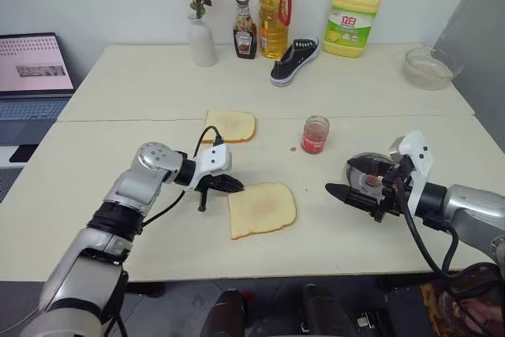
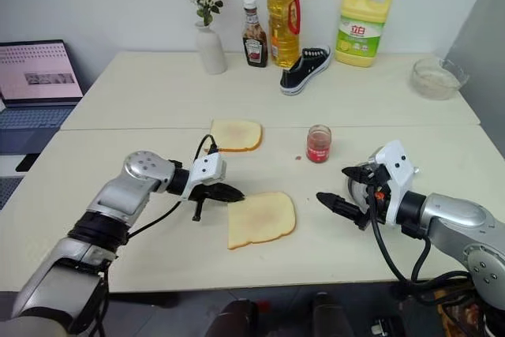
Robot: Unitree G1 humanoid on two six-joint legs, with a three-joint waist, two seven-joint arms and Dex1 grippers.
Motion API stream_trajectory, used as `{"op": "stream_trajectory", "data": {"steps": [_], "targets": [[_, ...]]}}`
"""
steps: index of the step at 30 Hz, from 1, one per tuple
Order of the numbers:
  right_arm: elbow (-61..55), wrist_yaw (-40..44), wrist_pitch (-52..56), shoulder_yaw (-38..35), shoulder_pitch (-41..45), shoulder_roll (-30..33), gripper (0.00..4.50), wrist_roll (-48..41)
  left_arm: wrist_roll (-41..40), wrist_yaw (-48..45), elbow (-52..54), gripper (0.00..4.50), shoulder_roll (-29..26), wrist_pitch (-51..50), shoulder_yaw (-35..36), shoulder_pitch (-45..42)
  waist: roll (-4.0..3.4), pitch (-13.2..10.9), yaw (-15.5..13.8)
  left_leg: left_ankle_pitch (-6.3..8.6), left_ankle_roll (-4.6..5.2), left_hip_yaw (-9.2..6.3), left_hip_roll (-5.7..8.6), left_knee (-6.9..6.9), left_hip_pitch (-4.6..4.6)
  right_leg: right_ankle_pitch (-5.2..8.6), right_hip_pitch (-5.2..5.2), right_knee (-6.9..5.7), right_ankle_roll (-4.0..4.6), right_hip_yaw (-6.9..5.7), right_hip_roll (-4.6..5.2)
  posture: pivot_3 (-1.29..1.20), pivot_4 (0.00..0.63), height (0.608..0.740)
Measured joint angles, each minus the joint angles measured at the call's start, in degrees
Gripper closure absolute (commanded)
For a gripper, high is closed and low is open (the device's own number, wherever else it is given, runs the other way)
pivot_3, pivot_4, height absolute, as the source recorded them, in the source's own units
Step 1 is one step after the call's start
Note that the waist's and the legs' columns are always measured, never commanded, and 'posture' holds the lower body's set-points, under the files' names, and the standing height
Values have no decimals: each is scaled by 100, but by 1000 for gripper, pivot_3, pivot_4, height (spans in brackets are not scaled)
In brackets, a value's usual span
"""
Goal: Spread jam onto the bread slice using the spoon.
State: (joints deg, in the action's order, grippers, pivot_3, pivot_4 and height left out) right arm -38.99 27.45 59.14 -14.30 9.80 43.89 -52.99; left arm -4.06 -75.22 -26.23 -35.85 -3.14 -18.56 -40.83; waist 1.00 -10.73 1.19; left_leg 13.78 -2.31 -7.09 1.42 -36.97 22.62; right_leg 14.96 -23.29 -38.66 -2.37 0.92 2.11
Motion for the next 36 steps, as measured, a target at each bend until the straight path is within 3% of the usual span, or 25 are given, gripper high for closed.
{"op": "stream_trajectory", "data": {"steps": [6,18,22,26,33,36], "targets": [[4,-4,0,13,16,1,0,0,189,204,-479,4481,285,521,25,-375,0,0,33,0,0,3,4,5,-3,0,0,1,0,1,1,0,150,740],[2,-47,0,12,-25,2,0,-1,570,130,-712,4481,177,971,25,-352,0,0,53,0,1,2,3,5,-7,0,-1,-3,-1,1,-7,0,150,740],[2,-64,0,11,-30,2,0,-2,582,149,-779,3569,185,956,76,-354,0,0,55,0,1,2,2,6,-7,0,-1,-4,-1,1,-7,0,150,740],[-13,-150,0,-86,-216,2,0,-21,525,266,-782,2318,214,809,187,-357,0,0,49,1,1,0,2,5,-5,0,-1,-3,-1,-1,-6,0,150,740],[-54,-678,16,-1226,-1247,-83,0,4,-61,274,100,146,-45,-75,872,-232,0,0,46,0,1,-2,-6,5,-5,0,-1,-8,0,0,-2,0,150,740],[101,-1186,-11,-1814,-1474,-657,0,-42,-645,487,1378,38,313,-813,1103,-40,0,1,11,0,0,-1,-4,1,-6,0,6,-6,-1,3,7,0,150,740]]}}
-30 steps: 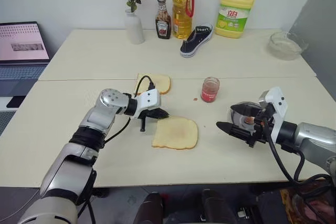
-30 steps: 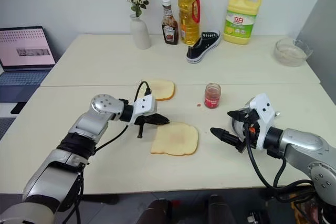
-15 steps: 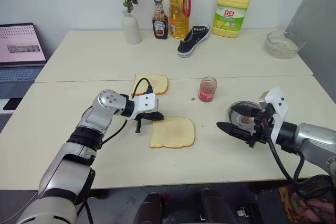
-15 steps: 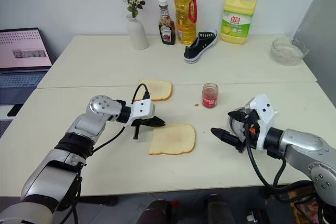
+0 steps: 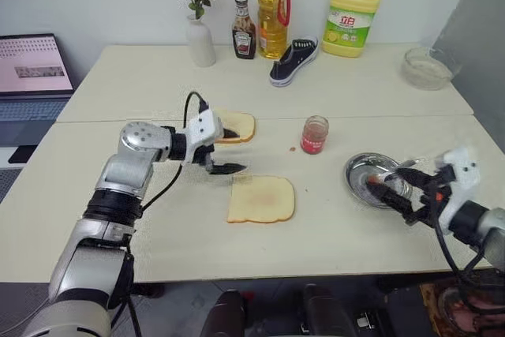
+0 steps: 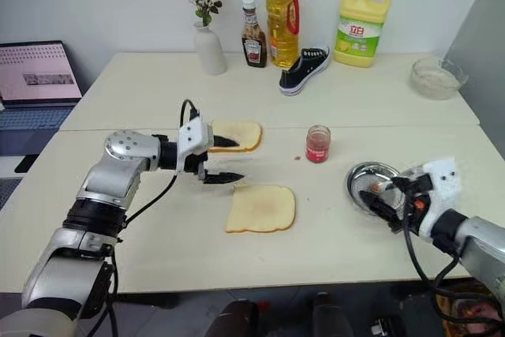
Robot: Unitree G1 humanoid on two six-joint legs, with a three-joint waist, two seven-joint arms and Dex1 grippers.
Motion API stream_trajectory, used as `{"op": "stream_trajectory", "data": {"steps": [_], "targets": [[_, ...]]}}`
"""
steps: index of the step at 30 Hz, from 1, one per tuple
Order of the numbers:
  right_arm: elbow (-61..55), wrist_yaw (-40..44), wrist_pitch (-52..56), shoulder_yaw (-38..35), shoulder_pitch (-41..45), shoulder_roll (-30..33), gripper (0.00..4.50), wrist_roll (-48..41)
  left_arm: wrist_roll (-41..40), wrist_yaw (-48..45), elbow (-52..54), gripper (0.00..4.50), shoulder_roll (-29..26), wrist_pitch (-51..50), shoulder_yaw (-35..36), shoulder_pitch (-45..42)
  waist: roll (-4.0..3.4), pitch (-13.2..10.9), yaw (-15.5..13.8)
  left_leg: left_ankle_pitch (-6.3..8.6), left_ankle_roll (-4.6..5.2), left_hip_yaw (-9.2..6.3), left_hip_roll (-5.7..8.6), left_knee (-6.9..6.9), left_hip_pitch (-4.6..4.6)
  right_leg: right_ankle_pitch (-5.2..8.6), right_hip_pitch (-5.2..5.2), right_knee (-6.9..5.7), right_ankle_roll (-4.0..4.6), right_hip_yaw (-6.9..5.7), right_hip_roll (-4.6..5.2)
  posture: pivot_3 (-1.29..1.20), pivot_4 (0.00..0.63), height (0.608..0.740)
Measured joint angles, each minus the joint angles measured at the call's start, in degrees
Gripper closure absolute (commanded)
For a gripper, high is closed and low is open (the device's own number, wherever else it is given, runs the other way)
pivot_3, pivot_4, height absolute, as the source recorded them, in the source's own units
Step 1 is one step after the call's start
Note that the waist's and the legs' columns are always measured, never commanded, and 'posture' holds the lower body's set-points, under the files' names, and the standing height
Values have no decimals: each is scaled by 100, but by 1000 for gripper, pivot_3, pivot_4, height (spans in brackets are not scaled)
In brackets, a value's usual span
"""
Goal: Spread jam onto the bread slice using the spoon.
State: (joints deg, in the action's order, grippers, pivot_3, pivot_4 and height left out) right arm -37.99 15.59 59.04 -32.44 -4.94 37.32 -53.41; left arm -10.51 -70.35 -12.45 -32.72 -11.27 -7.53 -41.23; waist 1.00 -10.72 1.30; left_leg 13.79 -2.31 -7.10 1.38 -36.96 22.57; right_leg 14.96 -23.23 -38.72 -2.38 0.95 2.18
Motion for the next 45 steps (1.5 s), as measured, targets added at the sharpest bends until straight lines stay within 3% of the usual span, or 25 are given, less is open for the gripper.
{"op": "stream_trajectory", "data": {"steps": [5,14,26,37,45], "targets": [[709,-693,-49,-711,50,-648,0,-314,-330,222,1400,38,418,-560,-314,492,-2,0,33,0,0,18,-1,5,-19,0,3,-6,1,18,-7,0,150,740],[3078,-1148,-366,-916,1443,-1157,0,-537,-269,644,1486,38,1037,-624,-741,484,-9,1,66,1,2,85,-6,19,-66,-8,5,-18,16,87,-53,0,150,740],[5249,-169,-632,-215,2548,-803,0,-84,-301,733,1674,38,860,-834,-756,579,-12,2,63,5,9,120,-7,23,-76,-11,1,-12,10,123,-57,0,150,740],[5975,346,-756,36,3078,-804,0,223,-307,800,1867,38,752,-964,-783,609,-11,2,58,5,9,121,-7,23,-75,-12,0,-10,9,125,-57,0,150,740],[6074,420,-756,-37,3085,-840,2712,249,-308,830,1872,0,714,-971,-783,607,-11,2,61,6,8,121,-7,23,-75,-12,0,-10,9,125,-57,0,150,740]]}}
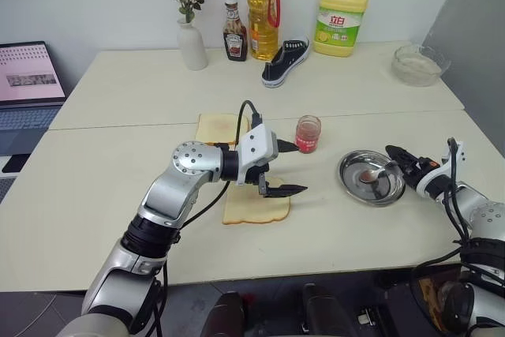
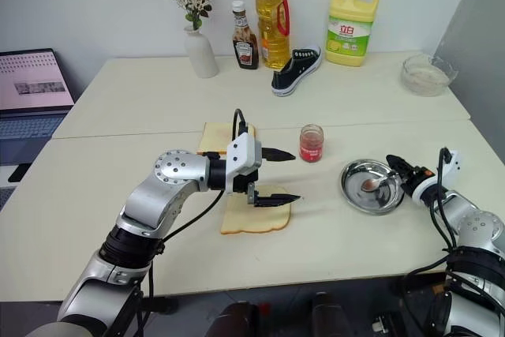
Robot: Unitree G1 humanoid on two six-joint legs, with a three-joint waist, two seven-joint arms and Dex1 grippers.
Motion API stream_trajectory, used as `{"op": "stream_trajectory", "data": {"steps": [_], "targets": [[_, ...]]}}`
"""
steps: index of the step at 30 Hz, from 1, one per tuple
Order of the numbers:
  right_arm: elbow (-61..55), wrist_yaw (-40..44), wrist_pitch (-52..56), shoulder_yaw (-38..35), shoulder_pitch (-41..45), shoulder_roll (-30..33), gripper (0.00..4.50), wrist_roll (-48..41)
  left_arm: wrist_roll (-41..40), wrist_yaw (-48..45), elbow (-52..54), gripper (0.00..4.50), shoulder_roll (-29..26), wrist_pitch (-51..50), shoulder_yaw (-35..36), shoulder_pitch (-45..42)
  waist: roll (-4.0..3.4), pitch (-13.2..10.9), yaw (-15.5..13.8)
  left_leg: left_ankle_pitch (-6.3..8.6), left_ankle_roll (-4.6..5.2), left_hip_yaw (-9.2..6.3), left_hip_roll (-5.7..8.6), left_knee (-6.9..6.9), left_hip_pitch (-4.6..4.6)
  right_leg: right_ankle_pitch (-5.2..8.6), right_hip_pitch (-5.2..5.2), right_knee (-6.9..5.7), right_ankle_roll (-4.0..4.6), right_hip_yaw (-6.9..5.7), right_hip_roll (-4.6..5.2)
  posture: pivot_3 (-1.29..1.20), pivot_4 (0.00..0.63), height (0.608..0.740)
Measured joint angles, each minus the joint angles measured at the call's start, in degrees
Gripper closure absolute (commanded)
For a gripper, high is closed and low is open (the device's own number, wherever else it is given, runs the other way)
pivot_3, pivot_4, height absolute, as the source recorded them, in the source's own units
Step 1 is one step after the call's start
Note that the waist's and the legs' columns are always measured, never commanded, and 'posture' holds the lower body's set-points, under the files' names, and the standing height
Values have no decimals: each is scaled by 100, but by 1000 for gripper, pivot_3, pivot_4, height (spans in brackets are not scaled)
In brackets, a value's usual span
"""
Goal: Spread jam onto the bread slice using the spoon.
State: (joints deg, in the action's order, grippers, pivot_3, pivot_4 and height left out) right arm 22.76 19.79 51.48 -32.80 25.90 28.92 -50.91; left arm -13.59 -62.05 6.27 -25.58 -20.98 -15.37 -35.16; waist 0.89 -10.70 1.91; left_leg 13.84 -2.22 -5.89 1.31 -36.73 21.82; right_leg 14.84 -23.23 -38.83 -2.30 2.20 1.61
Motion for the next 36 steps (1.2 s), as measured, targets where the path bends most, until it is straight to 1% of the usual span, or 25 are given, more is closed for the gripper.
{"op": "stream_trajectory", "data": {"steps": [3,5,15,20,24,29,31,33,36], "targets": [[-8,0,17,-101,-48,-16,3905,-5,-1,-5,-5,0,-3,0,0,-9,0,0,0,0,0,0,0,0,1,0,0,0,0,0,0,0,150,740],[-63,57,46,-202,-76,-35,4470,-134,-2,-9,-6,0,-3,1,0,-29,0,0,1,0,0,1,0,1,0,0,-1,1,0,0,0,0,150,740],[-601,43,291,-329,-336,-42,4470,-384,-32,-36,-14,0,-9,-1,-2,-56,2,-1,0,0,1,0,-1,0,2,-1,0,6,-2,1,0,0,150,740],[-1707,-183,512,-290,-408,-18,4470,-593,-124,-35,-32,0,-74,-8,26,-55,-2,-3,13,1,1,-1,-3,2,4,-1,-5,5,-2,1,-1,0,150,740],[-2674,-664,636,-144,-154,-71,4470,-869,-208,57,-33,0,-279,-32,344,30,-2,-3,37,1,1,-2,-4,3,3,-1,-6,5,-3,1,-3,0,150,740],[-3297,-1148,505,457,629,-263,4470,-775,-170,393,-214,0,-440,-5,653,395,-1,-3,60,1,0,-10,-5,5,7,-1,-8,6,-2,-4,-3,0,150,740],[-3327,-1205,348,824,914,-328,4470,-508,-156,553,-240,0,-440,-4,733,480,0,-3,44,1,0,-14,-5,5,10,-1,-8,13,-2,-7,-2,0,150,740],[-3067,-1165,-63,1362,1438,-541,4470,35,-149,903,-250,0,-351,-43,923,581,-2,-4,49,1,0,-5,-3,5,10,-3,-14,11,-5,-1,1,0,150,740],[-2588,-905,-809,2080,2037,-725,4470,819,-155,1308,-190,0,-143,-150,982,625,-1,-4,44,1,0,-9,-5,11,12,-5,-15,17,-4,-7,1,0,150,740]]}}
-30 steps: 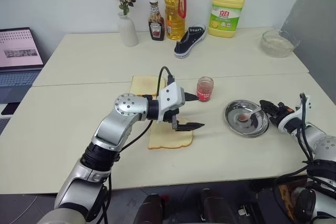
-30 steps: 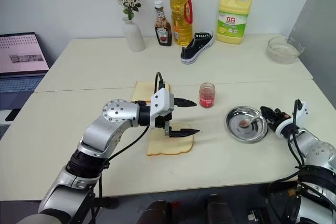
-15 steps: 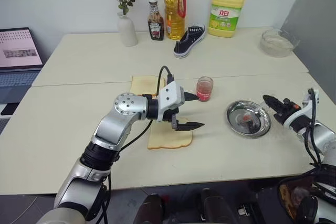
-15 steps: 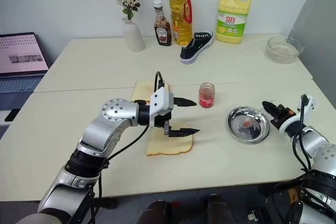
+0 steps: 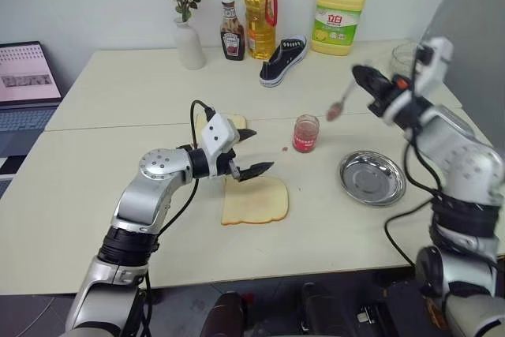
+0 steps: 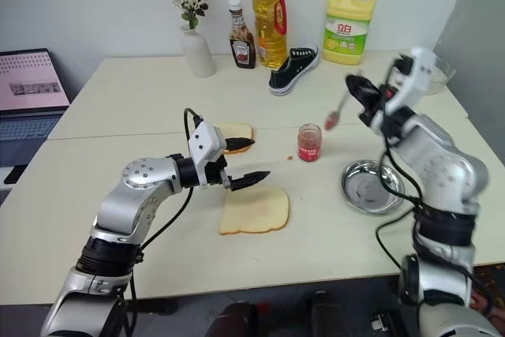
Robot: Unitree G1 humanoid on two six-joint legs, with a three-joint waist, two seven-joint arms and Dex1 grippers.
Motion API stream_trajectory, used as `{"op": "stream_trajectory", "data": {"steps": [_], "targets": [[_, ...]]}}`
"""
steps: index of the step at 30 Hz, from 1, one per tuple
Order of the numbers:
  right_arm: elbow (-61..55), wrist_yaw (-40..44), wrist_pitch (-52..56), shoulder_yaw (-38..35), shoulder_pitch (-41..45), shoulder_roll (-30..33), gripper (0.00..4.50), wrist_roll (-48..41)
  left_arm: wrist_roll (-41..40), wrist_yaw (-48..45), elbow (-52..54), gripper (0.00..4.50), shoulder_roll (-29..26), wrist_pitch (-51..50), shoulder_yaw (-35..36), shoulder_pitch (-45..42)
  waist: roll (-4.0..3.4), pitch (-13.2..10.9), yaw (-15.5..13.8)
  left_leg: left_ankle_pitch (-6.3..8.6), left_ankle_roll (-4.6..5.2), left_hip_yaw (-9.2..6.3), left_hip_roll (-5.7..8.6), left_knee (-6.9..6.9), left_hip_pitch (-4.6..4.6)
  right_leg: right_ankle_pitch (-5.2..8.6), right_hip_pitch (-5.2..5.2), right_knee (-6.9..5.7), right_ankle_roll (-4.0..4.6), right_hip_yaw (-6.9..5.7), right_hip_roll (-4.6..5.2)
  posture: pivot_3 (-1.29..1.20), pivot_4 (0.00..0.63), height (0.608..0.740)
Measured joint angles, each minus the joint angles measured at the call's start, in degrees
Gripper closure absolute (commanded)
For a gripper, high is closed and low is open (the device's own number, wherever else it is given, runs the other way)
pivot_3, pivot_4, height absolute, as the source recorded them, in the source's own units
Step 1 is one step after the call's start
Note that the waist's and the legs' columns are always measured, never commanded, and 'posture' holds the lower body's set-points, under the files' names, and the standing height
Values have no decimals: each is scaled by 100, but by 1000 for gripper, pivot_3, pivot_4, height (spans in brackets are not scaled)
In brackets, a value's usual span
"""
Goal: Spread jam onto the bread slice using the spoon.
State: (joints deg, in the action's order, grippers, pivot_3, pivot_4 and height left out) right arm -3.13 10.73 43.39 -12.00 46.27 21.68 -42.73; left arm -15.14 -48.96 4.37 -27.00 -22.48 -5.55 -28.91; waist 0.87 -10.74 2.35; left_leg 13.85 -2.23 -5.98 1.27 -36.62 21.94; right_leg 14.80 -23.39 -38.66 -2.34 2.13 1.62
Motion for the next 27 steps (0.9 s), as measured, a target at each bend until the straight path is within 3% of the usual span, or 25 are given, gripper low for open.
{"op": "stream_trajectory", "data": {"steps": [9,27], "targets": [[1414,723,-1250,748,-16,-192,4470,1404,-22,313,395,0,9,-246,22,160,3,0,-51,1,-3,5,1,7,18,-16,-14,11,26,3,11,0,150,740],[2209,1090,-2656,1456,-409,-693,4470,2936,-144,387,702,0,4,-559,22,169,3,0,-45,1,-4,3,2,17,9,-17,-14,8,27,2,5,0,150,740]]}}
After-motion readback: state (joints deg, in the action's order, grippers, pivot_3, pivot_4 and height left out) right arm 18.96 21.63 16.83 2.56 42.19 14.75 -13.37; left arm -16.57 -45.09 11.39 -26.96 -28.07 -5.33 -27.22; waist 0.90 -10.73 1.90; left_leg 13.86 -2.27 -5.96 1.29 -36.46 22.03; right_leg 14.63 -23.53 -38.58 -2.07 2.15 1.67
